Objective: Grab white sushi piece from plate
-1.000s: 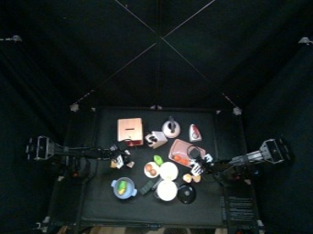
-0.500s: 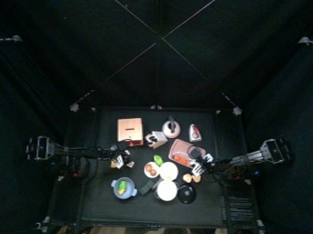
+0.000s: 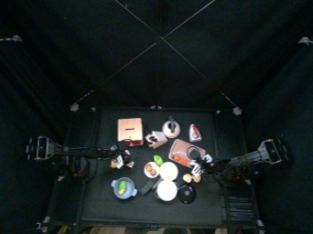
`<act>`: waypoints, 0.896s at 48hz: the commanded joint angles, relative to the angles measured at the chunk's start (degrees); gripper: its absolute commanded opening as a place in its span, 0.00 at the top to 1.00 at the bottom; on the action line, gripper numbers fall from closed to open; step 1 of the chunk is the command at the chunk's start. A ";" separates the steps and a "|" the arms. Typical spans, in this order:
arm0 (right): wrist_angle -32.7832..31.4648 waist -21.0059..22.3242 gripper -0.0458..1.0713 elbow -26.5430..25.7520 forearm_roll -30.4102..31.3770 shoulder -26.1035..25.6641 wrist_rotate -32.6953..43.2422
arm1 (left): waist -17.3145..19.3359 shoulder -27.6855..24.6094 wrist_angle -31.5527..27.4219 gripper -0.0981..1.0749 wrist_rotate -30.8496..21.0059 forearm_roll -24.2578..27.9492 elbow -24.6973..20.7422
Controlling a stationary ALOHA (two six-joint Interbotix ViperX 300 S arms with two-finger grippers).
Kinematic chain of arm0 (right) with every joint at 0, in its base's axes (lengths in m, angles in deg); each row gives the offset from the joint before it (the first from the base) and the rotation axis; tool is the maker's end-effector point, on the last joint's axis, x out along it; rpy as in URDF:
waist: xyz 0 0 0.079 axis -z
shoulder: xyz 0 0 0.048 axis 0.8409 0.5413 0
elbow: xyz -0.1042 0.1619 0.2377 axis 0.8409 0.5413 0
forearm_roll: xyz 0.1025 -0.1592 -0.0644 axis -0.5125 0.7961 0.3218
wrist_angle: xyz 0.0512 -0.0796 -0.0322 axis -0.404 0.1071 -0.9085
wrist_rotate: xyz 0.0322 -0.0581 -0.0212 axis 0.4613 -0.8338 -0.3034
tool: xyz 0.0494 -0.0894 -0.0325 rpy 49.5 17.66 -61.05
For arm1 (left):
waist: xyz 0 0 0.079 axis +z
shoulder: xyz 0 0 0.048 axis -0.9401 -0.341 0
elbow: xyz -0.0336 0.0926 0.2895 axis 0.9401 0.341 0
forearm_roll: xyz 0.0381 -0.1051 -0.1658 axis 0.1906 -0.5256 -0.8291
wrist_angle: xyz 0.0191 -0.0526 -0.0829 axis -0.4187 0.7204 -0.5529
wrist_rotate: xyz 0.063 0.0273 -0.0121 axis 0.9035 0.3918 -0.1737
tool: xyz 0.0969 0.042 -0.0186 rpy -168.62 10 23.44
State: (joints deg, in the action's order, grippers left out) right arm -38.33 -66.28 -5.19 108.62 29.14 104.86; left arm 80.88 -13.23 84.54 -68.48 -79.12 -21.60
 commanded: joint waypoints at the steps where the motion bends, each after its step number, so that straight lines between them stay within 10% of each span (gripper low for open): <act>1: 0.18 0.18 0.28 -0.53 0.26 -0.35 0.09 | 0.18 0.00 0.44 0.18 0.09 0.18 -0.97; 17: 0.35 -0.26 0.46 -0.70 -0.26 -0.88 0.09 | 0.09 0.09 0.44 0.18 0.00 0.18 -1.32; 43: 3.25 0.09 0.47 -3.25 5.80 -6.15 0.09 | -0.79 0.09 3.16 0.18 0.09 1.49 -3.69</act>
State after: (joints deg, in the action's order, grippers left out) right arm -36.75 -66.37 -6.78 112.66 23.78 104.86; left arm 80.26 -13.23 85.51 -68.39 -78.42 -23.27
